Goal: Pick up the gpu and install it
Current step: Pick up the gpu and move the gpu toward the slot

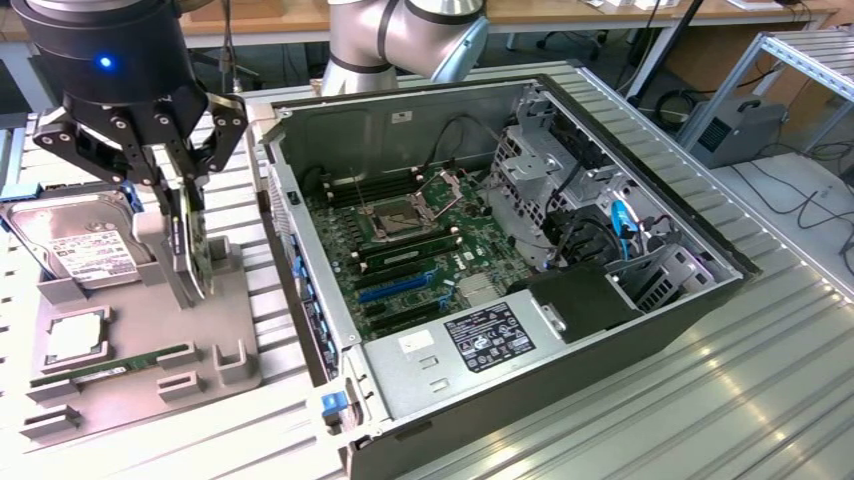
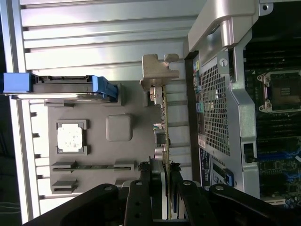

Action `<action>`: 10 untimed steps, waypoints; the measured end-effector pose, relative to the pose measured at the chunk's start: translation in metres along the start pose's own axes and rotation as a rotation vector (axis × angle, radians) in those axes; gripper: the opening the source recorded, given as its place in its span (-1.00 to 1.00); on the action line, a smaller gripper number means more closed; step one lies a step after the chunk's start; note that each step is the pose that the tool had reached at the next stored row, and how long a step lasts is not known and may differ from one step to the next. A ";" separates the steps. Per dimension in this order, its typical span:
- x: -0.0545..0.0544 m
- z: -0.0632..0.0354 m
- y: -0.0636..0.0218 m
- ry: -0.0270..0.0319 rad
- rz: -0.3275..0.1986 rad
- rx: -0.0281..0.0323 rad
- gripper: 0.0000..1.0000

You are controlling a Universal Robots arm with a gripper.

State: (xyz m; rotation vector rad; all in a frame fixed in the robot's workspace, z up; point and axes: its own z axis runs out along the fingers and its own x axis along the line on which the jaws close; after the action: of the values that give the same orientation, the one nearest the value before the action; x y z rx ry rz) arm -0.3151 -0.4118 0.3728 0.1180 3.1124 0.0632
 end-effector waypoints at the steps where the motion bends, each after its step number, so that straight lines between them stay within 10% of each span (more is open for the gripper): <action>1: 0.000 -0.0003 0.0000 0.0000 0.000 0.0000 -0.45; 10: 0.000 -0.0027 0.0001 0.0001 0.000 0.0001 -0.45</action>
State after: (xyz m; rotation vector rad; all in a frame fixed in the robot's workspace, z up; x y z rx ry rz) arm -0.3151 -0.4118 0.3755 0.1180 3.1125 0.0631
